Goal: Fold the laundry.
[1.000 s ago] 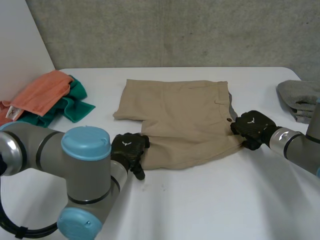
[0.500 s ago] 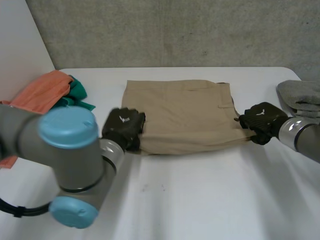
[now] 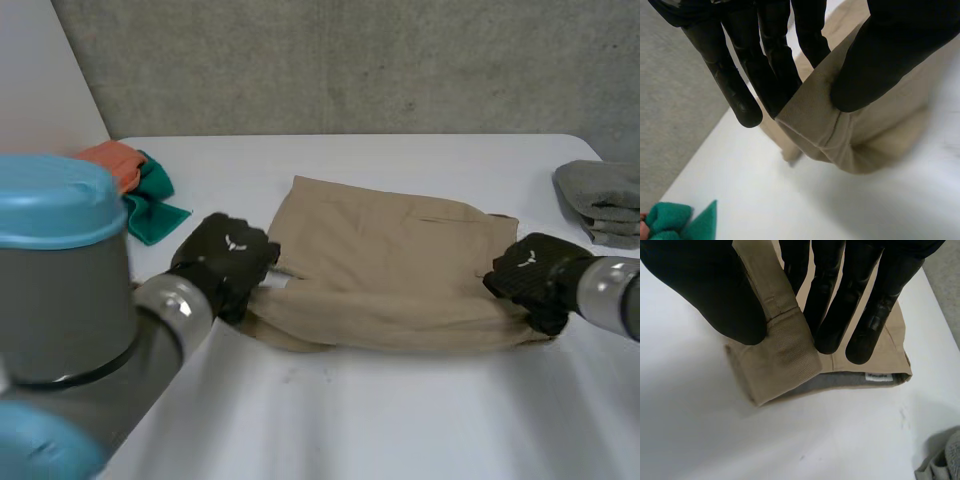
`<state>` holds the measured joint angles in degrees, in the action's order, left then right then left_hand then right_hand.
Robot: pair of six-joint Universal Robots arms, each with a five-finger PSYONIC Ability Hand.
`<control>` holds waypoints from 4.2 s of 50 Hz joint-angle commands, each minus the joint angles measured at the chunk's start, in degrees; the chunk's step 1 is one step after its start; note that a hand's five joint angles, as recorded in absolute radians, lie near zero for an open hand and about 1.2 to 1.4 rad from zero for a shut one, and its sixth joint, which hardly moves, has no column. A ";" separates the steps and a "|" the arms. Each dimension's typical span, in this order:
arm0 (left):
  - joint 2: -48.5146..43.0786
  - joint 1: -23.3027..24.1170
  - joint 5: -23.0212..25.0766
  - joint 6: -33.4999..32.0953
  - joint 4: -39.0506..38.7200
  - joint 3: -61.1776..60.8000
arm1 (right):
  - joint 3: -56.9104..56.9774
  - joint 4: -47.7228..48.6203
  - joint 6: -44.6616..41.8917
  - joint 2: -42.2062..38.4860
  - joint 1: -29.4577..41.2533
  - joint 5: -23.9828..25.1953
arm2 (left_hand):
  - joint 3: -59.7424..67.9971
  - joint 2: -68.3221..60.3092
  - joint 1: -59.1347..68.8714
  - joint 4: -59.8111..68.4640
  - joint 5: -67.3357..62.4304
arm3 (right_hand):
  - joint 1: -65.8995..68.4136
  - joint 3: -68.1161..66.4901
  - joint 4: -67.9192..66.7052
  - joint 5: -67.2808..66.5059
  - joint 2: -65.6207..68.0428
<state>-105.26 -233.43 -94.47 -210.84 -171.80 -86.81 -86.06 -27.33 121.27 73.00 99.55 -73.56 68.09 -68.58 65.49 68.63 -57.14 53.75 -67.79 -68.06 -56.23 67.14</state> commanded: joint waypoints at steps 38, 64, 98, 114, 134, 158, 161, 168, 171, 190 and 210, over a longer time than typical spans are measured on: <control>-1.98 -4.05 -0.45 -1.94 -42.22 -8.27 | 5.14 46.43 14.69 -11.13 10.23 -6.78 | 11.91 -11.42 14.51 11.37 -12.86 | 26.25 -12.21 -11.94 -13.77 12.86; 16.49 5.35 -0.80 -2.38 11.22 -20.69 | -15.54 -2.38 -1.39 8.38 6.28 -6.33 | 11.91 -11.42 14.51 11.37 -12.86 | 26.25 -12.21 -11.94 -13.77 12.86; -46.87 -2.91 -0.71 -16.89 -42.65 40.03 | 18.38 49.91 -1.83 -32.56 6.18 -11.70 | -0.72 1.22 1.87 -1.26 -0.22 | 13.30 0.74 1.01 -0.82 -0.09; -37.50 -1.50 -0.53 -14.35 -47.48 28.21 | 15.23 48.16 18.55 -20.37 5.30 -11.52 | -58.09 58.58 -55.49 -58.63 57.14 | -43.75 57.79 58.06 56.23 -57.14; -18.40 1.93 -0.89 -5.46 -47.05 1.29 | -2.26 27.13 29.72 -10.68 0.73 -8.00 | -58.09 58.58 -55.49 -58.63 57.14 | -36.95 50.98 51.26 49.43 -50.34; -15.42 1.58 -3.00 -5.20 -46.79 -2.05 | -6.22 36.55 7.07 -6.47 -8.05 -8.80 | -58.09 58.58 -55.49 -58.63 57.14 | 26.25 -12.21 -11.94 -13.77 12.86; -13.93 1.49 -3.00 -4.50 -46.79 -3.72 | -5.79 37.08 0.21 -6.29 -8.14 -8.09 | -58.09 58.58 -55.49 -58.63 57.14 | 26.25 -12.21 -11.94 -13.77 12.86; -12.08 1.49 -3.52 -0.89 -46.70 -5.22 | -1.32 39.27 -4.81 -6.29 1.93 -2.41 | -58.09 58.58 -55.49 -58.63 57.14 | 26.25 -12.21 -11.94 -13.77 12.86; -11.90 1.31 -4.40 -0.28 -46.61 -5.22 | 0.27 40.07 -4.64 -6.82 6.08 2.52 | -58.09 58.58 -55.49 -58.63 57.14 | 26.25 -12.21 -11.94 -13.77 12.86; -10.32 -2.20 -7.04 2.01 -46.35 -4.60 | 11.53 43.59 2.02 -26.07 23.41 22.32 | -58.09 58.58 -55.49 -58.63 57.14 | 11.07 2.97 3.25 1.41 -2.32; -16.90 3.15 -3.71 5.43 -41.35 10.42 | 12.84 34.29 53.20 -8.57 13.75 -2.03 | -57.20 57.70 -54.61 -57.74 56.26 | -43.75 57.79 58.06 56.23 -57.14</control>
<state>-117.14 -234.07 -100.96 -207.51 -217.55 -82.95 -74.98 13.55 174.60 63.96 117.84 -71.96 12.21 -11.78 11.19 11.68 -2.62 11.67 -12.44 -13.46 -3.58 12.71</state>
